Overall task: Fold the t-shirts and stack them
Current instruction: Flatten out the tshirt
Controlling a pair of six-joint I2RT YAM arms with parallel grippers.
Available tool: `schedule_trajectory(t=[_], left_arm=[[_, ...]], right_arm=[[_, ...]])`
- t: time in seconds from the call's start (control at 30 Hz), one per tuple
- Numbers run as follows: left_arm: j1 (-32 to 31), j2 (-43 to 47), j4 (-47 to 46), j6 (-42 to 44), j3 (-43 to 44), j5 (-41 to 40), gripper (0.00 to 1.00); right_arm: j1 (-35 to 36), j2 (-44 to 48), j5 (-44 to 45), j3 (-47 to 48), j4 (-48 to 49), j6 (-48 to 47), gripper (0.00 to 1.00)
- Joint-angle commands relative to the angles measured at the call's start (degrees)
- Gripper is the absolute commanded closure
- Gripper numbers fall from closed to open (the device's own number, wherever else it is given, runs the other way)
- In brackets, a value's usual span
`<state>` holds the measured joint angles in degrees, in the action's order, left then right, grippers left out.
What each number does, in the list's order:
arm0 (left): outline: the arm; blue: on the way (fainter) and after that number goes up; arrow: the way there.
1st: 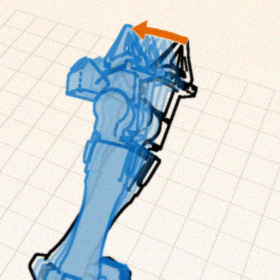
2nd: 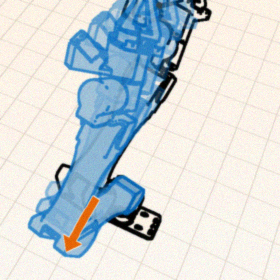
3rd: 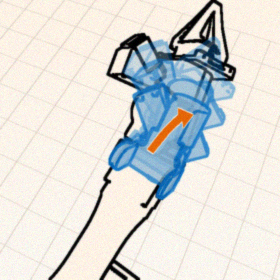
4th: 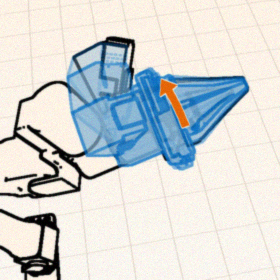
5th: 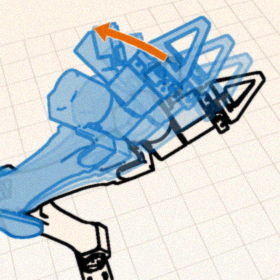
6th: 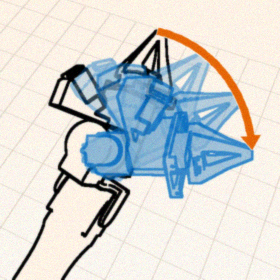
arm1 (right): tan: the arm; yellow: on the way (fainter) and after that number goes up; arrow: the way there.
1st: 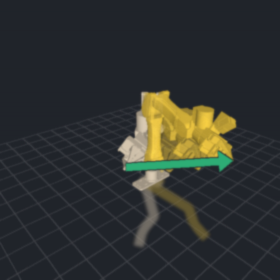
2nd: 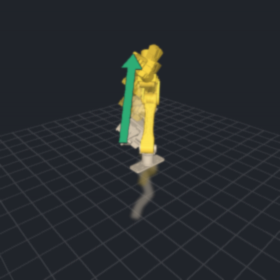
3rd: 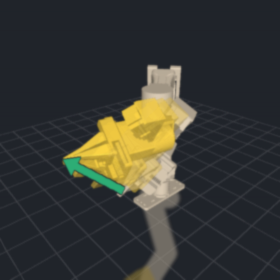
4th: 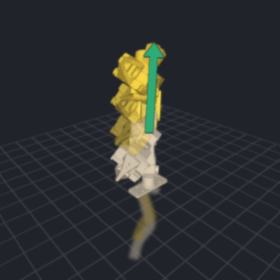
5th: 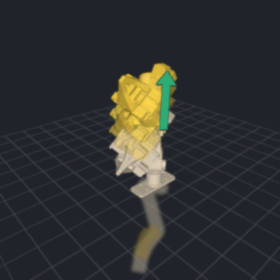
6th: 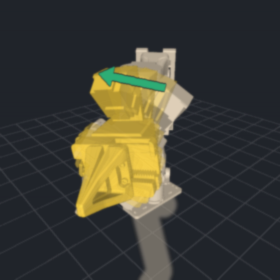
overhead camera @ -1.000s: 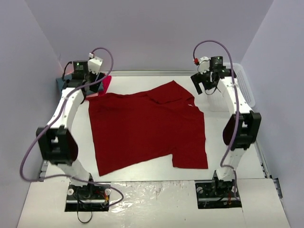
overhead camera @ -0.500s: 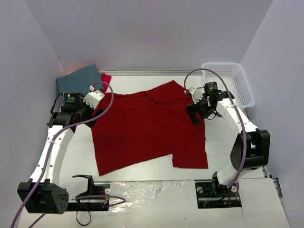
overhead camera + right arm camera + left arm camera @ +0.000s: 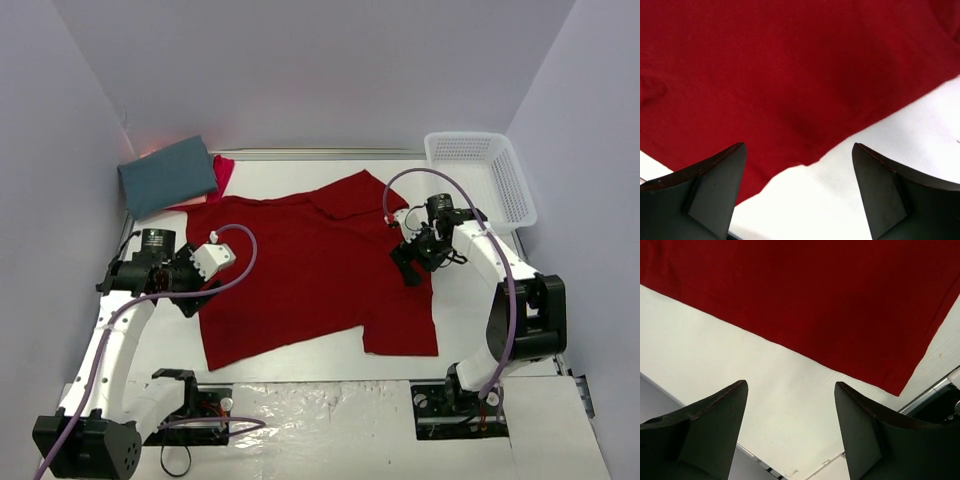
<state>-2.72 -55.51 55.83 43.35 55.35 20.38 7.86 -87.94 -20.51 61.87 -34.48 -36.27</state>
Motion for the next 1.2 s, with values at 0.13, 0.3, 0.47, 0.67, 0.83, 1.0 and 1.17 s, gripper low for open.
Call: schedule_trajectory(t=[0.13, 0.3, 0.47, 0.67, 0.83, 1.0, 1.17], left_arm=[[-0.62, 1.01, 1.3, 1.56, -2.62, 1.68, 0.32], [-0.79, 2.42, 3.05, 1.91, -3.32, 2.29, 0.32], [-0.97, 3.12, 4.9, 2.61, -3.41, 2.38, 0.33], [-1.06, 2.86, 4.9, 2.79, -3.67, 2.47, 0.33], [-1.15, 2.33, 4.81, 2.35, -3.85, 2.64, 0.33], [-1.76, 2.6, 4.63, 1.74, -4.2, 2.47, 0.33], [-3.52, 2.51, 5.86, 1.65, -4.38, 1.33, 0.33]], right_arm=[[0.14, -6.71, -1.2, -1.13, -1.29, -2.31, 0.2], [0.14, -8.39, -0.23, -2.01, -1.38, -2.75, 0.26], [-0.04, -7.25, 1.61, -3.68, -1.47, -2.93, 0.28], [-0.12, -6.54, 1.44, -5.44, -1.38, -3.54, 0.28], [-0.74, -9.0, 1.35, -6.14, -0.59, -4.33, 0.3], [-0.91, -10.49, 1.79, -6.84, 0.73, -4.33, 0.48], [-0.91, -11.29, 2.06, -6.93, 0.99, -3.81, 0.78]])
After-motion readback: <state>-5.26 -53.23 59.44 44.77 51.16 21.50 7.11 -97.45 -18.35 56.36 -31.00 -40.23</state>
